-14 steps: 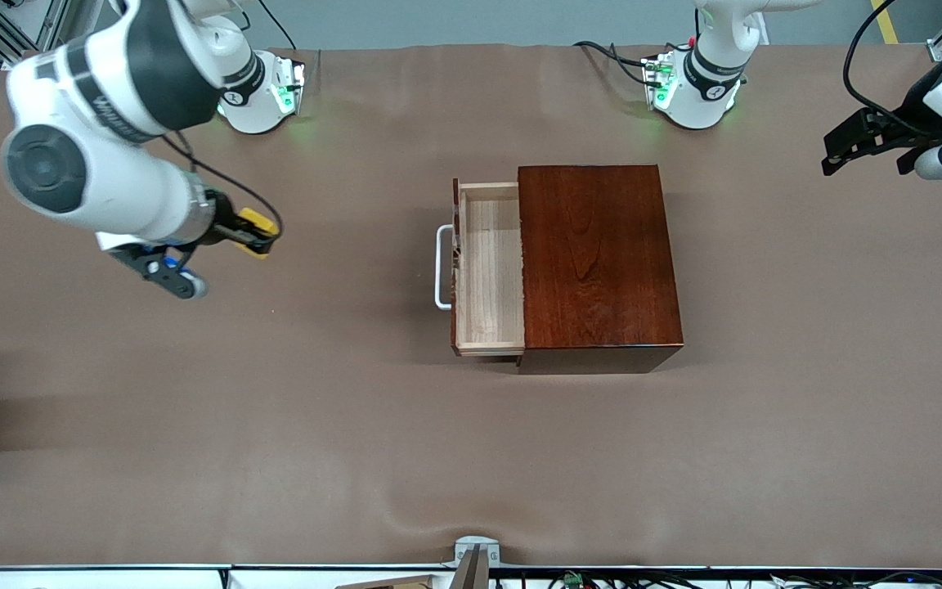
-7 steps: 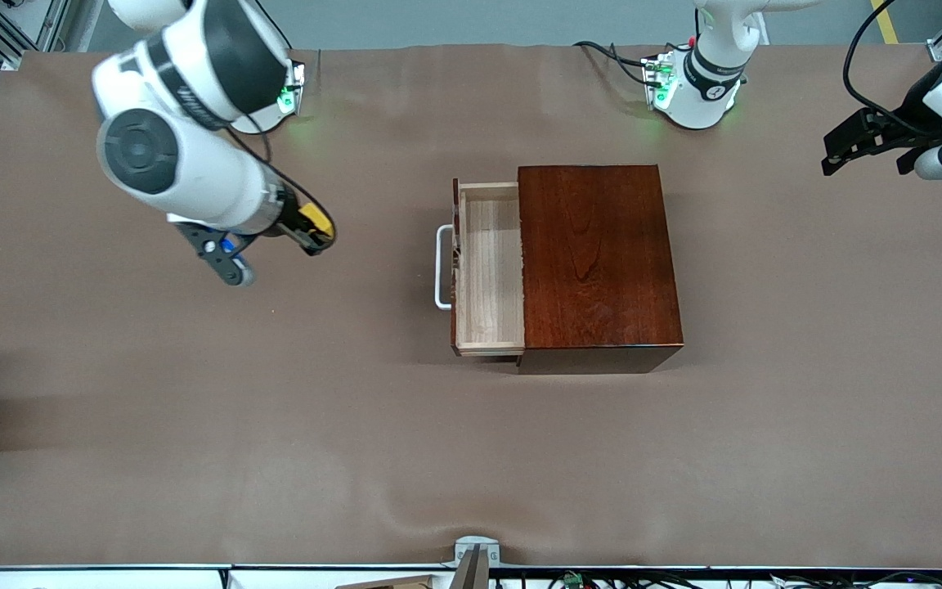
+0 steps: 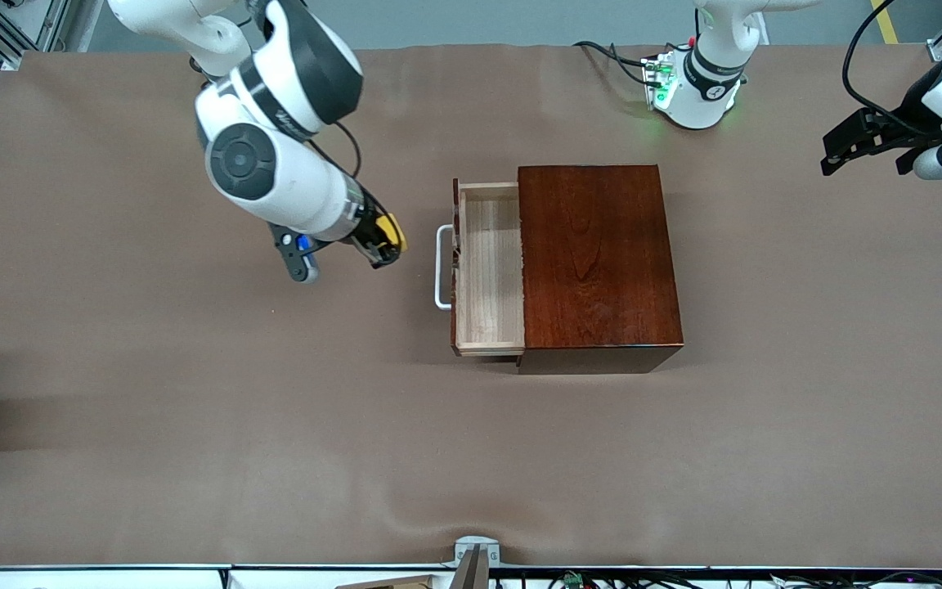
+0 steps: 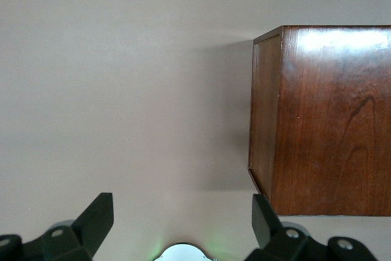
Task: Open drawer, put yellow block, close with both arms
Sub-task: 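Carry the yellow cube with the right gripper toward the open drawer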
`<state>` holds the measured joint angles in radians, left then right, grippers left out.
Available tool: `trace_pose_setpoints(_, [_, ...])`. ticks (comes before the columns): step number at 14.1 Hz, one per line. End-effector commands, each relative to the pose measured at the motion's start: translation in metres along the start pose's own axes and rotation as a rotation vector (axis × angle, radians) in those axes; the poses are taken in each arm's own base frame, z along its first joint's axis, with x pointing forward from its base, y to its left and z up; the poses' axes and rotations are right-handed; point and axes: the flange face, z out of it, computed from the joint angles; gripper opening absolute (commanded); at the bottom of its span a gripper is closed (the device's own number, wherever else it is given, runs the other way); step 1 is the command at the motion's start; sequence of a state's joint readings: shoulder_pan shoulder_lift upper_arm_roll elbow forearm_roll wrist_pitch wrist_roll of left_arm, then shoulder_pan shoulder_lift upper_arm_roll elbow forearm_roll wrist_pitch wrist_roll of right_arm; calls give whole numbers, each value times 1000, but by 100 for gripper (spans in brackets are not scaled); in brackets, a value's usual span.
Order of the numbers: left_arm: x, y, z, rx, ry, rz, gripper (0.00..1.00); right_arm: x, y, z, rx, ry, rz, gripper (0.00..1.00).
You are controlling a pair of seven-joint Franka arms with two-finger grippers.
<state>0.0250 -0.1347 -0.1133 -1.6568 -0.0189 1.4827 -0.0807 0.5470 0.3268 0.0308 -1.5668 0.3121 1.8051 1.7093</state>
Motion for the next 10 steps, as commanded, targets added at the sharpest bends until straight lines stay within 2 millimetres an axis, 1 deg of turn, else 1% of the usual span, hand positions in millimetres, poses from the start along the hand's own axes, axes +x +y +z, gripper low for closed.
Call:
trace_pose_setpoints(1, [-2, 2, -4, -13, 9, 23, 100, -27, -18, 14, 43, -30, 153, 0])
trace_pose_setpoints(4, [-2, 2, -7, -12, 15, 23, 100, -51, -34, 36, 48, -31, 202, 0])
trace_pose_setpoints(5, [-2, 2, -7, -12, 15, 23, 100, -59, -39, 42, 80, -42, 226, 0])
trace_pose_setpoints(7, [-1, 4, -7, -11, 15, 27, 100, -67, -48, 52, 142, -69, 289, 0])
trace_pose_setpoints(9, [-1, 4, -7, -9, 16, 29, 100, -77, -47, 65, 135, -67, 289, 0])
trace_pose_setpoints(10, [-1, 4, -7, -9, 16, 29, 100, -79, -48, 71, 129, -70, 293, 0])
